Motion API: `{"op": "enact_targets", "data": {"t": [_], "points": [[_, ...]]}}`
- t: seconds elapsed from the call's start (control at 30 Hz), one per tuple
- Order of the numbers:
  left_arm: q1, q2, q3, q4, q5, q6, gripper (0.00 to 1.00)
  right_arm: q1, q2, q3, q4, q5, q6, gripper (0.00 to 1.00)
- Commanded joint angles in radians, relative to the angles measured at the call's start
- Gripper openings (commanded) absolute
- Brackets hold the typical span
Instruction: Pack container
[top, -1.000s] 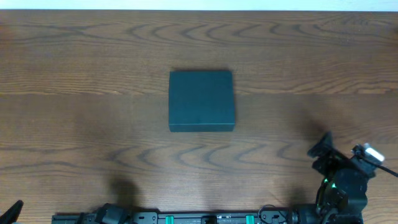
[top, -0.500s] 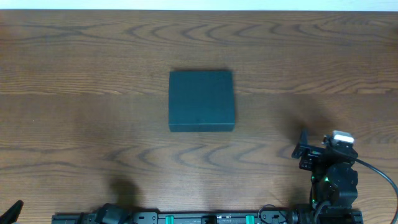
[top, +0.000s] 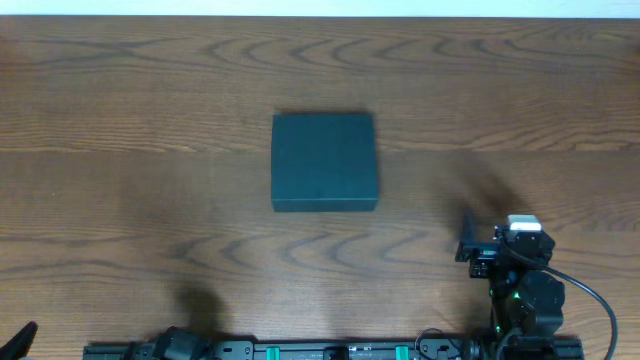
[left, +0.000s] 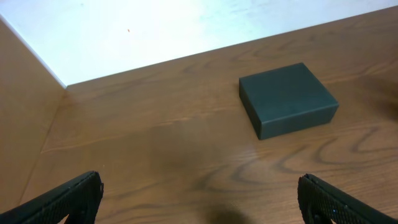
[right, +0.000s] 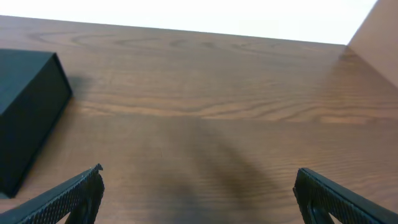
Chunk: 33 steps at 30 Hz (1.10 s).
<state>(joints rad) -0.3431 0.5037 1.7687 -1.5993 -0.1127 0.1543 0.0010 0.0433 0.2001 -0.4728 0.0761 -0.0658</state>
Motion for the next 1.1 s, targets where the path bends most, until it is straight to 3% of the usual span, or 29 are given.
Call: {"op": "enact_targets", "data": {"t": [0.0, 1.07], "points": [[-0.001, 0.003, 0.000, -0.002, -0.015, -0.002, 0.98, -0.011, -0.024, -0.042, 0.022, -0.074, -0.018, 0.99], [-0.001, 0.003, 0.000, -0.002, -0.015, -0.002, 0.98, -0.011, -0.031, -0.080, 0.061, -0.103, -0.018, 0.99]]}}
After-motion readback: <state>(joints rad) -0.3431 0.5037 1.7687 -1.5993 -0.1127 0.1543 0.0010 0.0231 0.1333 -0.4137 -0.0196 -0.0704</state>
